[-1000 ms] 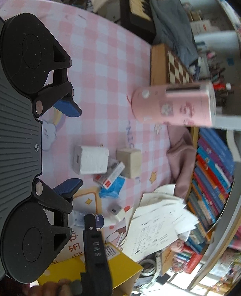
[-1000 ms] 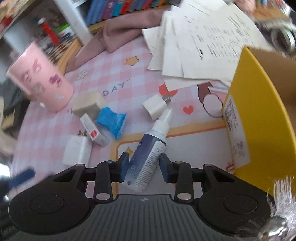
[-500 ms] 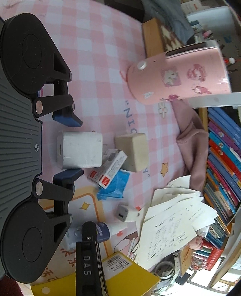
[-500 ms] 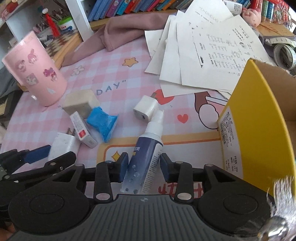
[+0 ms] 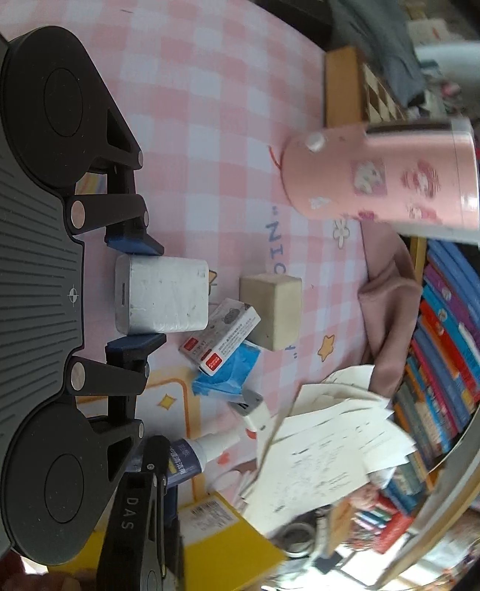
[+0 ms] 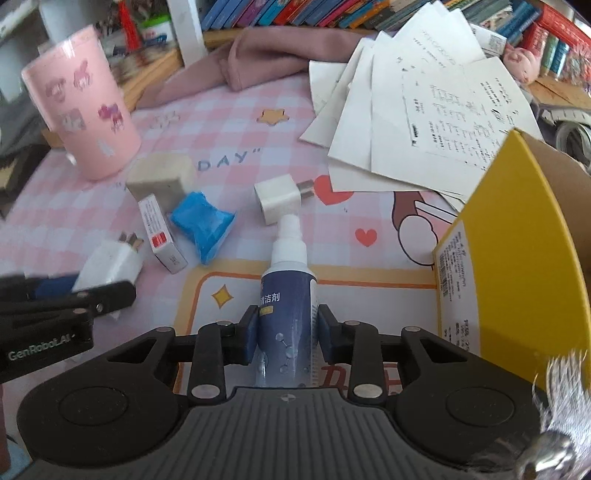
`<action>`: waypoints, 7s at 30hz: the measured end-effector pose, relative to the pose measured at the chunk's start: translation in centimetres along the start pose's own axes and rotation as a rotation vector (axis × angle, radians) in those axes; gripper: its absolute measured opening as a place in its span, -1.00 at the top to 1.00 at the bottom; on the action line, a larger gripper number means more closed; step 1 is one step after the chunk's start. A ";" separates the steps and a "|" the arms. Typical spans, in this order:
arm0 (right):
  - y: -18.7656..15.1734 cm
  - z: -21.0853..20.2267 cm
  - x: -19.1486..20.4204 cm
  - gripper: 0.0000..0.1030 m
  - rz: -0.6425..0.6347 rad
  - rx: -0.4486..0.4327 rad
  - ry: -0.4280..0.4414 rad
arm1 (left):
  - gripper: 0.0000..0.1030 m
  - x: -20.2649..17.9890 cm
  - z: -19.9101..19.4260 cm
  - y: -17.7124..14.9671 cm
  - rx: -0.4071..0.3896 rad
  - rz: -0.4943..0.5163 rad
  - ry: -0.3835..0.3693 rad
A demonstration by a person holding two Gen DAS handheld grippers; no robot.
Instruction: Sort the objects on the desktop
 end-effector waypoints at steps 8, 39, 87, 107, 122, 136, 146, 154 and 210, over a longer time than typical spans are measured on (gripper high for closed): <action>-0.5 -2.9 0.2 0.41 0.007 -0.072 0.047 | 0.19 0.8 -3.9 -0.2 -0.077 -0.084 -0.072; -8.1 -11.9 6.9 0.41 -0.140 -0.238 0.066 | 0.19 3.7 -15.3 -9.3 -0.238 -0.218 -0.240; -25.0 -16.5 -2.5 0.41 0.216 -0.242 -0.054 | 0.19 -9.5 -14.1 -15.9 -0.052 0.154 -0.409; -27.9 -18.1 -10.6 0.41 0.387 -0.265 -0.145 | 0.19 -18.9 -12.0 -15.3 -0.004 0.354 -0.495; -26.2 -20.4 -15.8 0.41 0.442 -0.398 -0.216 | 0.19 -26.1 -13.2 -13.8 -0.131 0.586 -0.499; -18.7 -21.5 -20.9 0.41 0.257 -0.490 -0.233 | 0.19 -29.4 -11.6 -7.8 -0.251 0.485 -0.458; -14.0 -19.2 -23.0 0.41 0.073 -0.445 -0.160 | 0.19 -30.4 -9.0 -4.8 -0.248 0.355 -0.362; -12.2 -14.3 -23.2 0.41 -0.102 -0.251 -0.100 | 0.19 -31.6 -4.8 -4.3 -0.128 0.330 -0.241; -16.3 -16.3 -22.4 -0.51 0.068 -0.321 -0.153 | -0.41 -31.7 -8.2 -6.2 -0.248 0.496 -0.277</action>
Point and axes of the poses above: each gripper's, at about its wrist camera, not at the fingertips, and z roughly the way its jaws point, x to its left, y to its top, the point moved 6 cm from there along z, roughly the way its jaws point, and after that the axes turned 15 degrees about x, right-handed, at the moved point
